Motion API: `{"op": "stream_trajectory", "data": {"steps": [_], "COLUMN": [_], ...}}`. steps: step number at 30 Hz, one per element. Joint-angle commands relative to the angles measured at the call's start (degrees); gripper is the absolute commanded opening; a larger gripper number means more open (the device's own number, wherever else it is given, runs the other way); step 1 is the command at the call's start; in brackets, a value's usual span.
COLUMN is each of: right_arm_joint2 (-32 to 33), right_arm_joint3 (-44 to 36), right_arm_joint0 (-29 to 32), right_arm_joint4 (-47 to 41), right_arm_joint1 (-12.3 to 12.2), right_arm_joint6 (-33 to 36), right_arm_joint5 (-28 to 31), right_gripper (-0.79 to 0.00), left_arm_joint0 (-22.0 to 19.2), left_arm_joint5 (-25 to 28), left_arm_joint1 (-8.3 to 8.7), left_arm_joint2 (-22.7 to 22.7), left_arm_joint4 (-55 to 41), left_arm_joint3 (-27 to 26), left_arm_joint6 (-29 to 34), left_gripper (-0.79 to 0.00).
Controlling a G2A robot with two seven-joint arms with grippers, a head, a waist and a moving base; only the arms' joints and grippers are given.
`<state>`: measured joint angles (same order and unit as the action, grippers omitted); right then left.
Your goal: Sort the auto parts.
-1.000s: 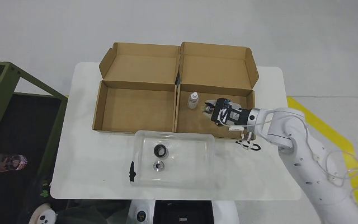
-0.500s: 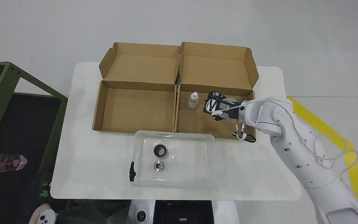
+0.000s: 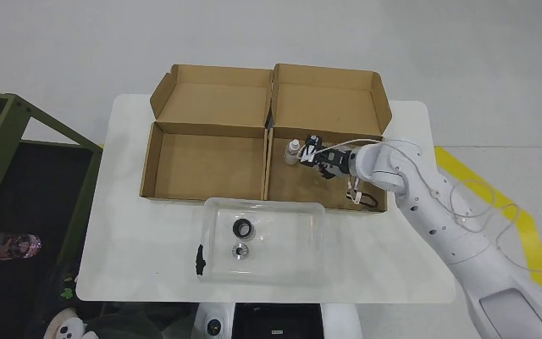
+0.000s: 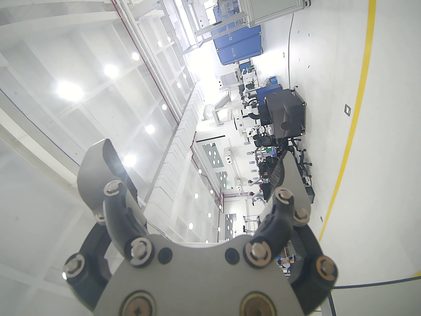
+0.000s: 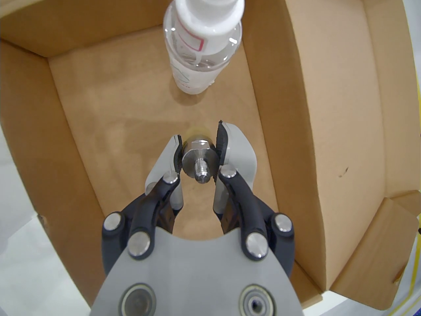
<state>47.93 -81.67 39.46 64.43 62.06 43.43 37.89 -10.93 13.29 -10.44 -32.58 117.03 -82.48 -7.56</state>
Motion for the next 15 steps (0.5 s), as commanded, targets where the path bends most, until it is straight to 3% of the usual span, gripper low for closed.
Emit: {"op": "stream_trajectory", "data": {"steps": [1,5,9,15], "right_arm_joint2": [-0.85,-2.30,-3.43,-4.29], "right_arm_joint3": [1.29,3.45,4.69,5.94], "right_arm_joint0": [-0.77,-2.03,-2.78,-3.33], "right_arm_joint4": [0.44,1.16,1.59,1.03], "right_arm_joint1": [0.40,1.17,1.80,2.55], "right_arm_joint6": [-0.06,-0.31,-0.34,-1.33], "right_arm_joint5": [-0.52,-1.23,-1.65,-1.59], "right_gripper": [-0.785,-0.776,-0.662,-0.616], "left_arm_joint0": [0.00,0.00,0.00,0.00], "left_arm_joint5": [0.00,0.00,0.00,0.00], "left_arm_joint1": [0.00,0.00,0.00,0.00], "left_arm_joint2": [0.00,0.00,0.00,0.00], "left_arm_joint4": [0.00,0.00,0.00,0.00], "left_arm_joint3": [0.00,0.00,0.00,0.00], "left_arm_joint6": [0.00,0.00,0.00,0.00], "left_gripper": [0.000,0.000,0.000,0.000]}}
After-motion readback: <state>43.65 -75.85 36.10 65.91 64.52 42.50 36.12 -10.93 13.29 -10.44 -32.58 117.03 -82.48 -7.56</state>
